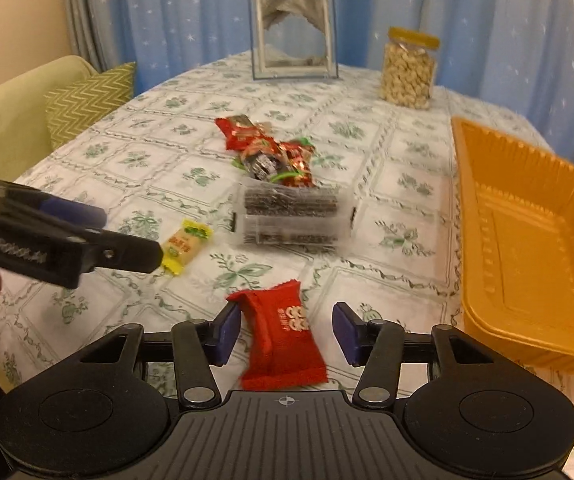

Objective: Organize snacks
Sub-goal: 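Grasp the red wrapped candy with the right tool while the left tool grasps the yellow candy, then carry both candies over the orange tray and open both tools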

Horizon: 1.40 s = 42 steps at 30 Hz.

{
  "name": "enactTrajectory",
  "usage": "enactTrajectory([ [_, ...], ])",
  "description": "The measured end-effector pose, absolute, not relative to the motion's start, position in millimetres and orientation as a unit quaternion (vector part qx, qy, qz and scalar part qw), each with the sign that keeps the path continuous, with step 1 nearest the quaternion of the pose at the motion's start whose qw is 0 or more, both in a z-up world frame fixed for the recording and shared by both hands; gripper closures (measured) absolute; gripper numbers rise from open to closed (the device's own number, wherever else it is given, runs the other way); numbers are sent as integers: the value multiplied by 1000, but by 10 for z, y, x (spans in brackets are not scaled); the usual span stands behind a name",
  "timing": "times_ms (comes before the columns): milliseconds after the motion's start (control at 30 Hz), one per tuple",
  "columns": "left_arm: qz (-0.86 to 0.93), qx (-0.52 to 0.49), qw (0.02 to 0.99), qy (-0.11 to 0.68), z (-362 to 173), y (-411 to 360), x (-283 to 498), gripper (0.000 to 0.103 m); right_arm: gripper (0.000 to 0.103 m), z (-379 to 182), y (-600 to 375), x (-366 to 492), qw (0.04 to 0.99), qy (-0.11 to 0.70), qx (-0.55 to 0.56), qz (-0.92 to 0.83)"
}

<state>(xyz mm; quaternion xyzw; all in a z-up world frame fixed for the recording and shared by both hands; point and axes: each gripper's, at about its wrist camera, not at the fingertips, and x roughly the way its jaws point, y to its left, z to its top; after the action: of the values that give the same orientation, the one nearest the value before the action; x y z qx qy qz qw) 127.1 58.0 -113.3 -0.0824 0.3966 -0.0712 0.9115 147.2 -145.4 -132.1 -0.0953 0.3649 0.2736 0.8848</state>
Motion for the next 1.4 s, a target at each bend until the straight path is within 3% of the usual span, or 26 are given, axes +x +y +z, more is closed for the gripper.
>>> enactTrajectory([
  [33,-74,-81,912,396,-1138,564,1284,16,58,-1334,-1457,1478,884,367,-93,273],
  [67,-76,-80,912,396,-1144,546,1295,18,72,-1348,-1466,1480,882,372,-89,275],
  [333,-87,-44,916,390,-1185,295,1421,37,75,-1324,-1528,1430,894,368,-64,247],
  [400,-81,-29,918,387,-1199,239,1449,49,75,-1319,-1553,1439,895,370,-60,240],
  [633,-55,20,919,390,-1295,113,1485,72,75,-1319,-1577,1433,898,371,-54,232],
  [667,-52,19,919,389,-1294,115,1482,82,75,-1315,-1579,1428,898,370,-53,232],
  [1400,-59,8,933,354,-646,-226,1087,84,75,-649,-1929,1094,934,312,-8,174],
])
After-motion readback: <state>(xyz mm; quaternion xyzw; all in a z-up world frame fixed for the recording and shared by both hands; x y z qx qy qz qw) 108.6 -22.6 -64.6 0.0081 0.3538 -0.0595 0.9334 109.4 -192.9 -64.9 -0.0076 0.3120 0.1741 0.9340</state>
